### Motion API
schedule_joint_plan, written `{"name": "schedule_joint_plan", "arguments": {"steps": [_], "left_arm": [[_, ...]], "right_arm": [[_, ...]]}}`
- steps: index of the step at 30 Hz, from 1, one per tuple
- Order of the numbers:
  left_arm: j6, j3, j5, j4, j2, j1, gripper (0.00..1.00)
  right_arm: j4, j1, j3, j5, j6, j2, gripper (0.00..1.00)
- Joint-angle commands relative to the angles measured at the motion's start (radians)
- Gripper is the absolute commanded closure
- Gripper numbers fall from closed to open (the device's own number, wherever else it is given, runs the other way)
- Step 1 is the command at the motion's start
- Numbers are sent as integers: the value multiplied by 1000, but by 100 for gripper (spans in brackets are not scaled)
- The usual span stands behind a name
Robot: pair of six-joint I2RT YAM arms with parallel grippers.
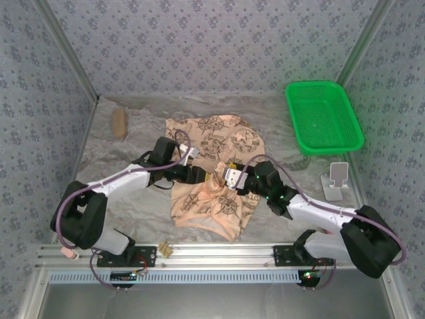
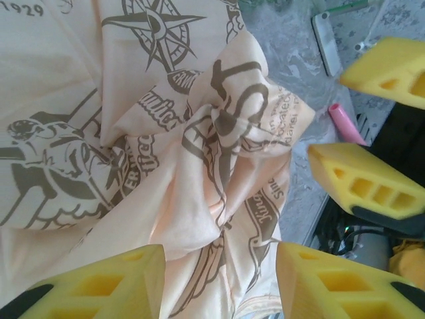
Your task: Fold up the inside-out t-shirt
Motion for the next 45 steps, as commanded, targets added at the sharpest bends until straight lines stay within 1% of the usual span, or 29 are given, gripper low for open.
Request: {"name": "schedule_joint_plan", "arguments": {"steps": [1, 3, 4, 7, 9, 10, 12, 15, 16, 17, 18, 19, 20, 22, 23, 25, 26, 29, 31, 33, 34, 36, 37, 38, 39, 41, 43, 45], "left_arm": [[98, 46, -68, -62, -81, -16, 50], [125, 50, -126, -53, -101, -34, 47], [150, 45, -156, -36, -111, -52, 46], [252, 14, -271, 39, -119, -130, 40], [272, 16, -330, 68, -101, -162, 38], [260, 31, -339, 65, -87, -168, 38], [247, 63, -358, 41, -64, -172, 38], [253, 80, -450, 10, -54, -182, 38], [238, 84, -499, -15, -54, -182, 38], [214, 94, -546, -55, -53, -181, 38], [201, 112, -560, -91, -52, -181, 38], [194, 128, -551, -117, -50, -182, 38], [186, 133, -531, -118, -54, -187, 38], [182, 127, -503, -95, -61, -210, 37], [183, 123, -499, -84, -67, -224, 37], [180, 125, -500, -75, -74, -247, 37], [182, 129, -504, -72, -75, -259, 37], [199, 142, -525, -65, -67, -289, 37], [213, 163, -540, -80, -55, -305, 37], [225, 177, -566, -91, -44, -313, 37], [238, 183, -580, -88, -36, -320, 37], [273, 218, -621, -91, -3, -340, 37], [299, 252, -637, -109, 22, -353, 37], [325, 292, -656, -130, 51, -369, 36], [345, 330, -689, -148, 82, -387, 37], [382, 397, -750, -174, 147, -418, 37], [405, 461, -791, -199, 219, -440, 36], [401, 538, -834, -247, 288, -447, 36]], "right_arm": [[68, -3, 34, 61, -109, 55, 59], [65, -5, 60, 29, -118, 87, 59], [55, 3, 79, 36, -120, 106, 60], [153, 13, 85, 47, -85, 152, 63], [200, 17, 96, 12, 7, 147, 63], [214, 18, 104, -14, 74, 137, 63], [262, 20, 109, -25, 184, 130, 62], [253, 6, 102, -33, 293, 118, 60], [228, -15, 101, -47, 353, 114, 58], [190, -60, 106, -103, 448, 111, 55], [165, -112, 108, -165, 541, 111, 54], [181, -162, 91, -206, 661, 111, 52], [215, -204, 67, -250, 763, 105, 48], [229, -252, 38, -278, 879, 72, 44], [198, -261, 40, -279, 901, 48, 43], [129, -258, 48, -267, 889, -9, 41], [95, -255, 54, -253, 887, -42, 37], [12, -254, 87, -273, 848, -110, 36], [-18, -258, 98, -255, 844, -150, 36], [-62, -261, 108, -163, 876, -192, 28], [-106, -263, 118, -87, 911, -214, 22], [-261, -269, 160, 114, 1060, -245, 7], [-388, -281, 196, 206, 1158, -249, 1], [-473, -312, 226, 205, 1214, -241, 1], [-535, -353, 248, 171, 1230, -230, 2], [-623, -403, 266, 147, 1280, -214, 5], [-645, -441, 246, 130, 1316, -214, 6], [-638, -478, 213, 93, 1353, -224, 6]]}}
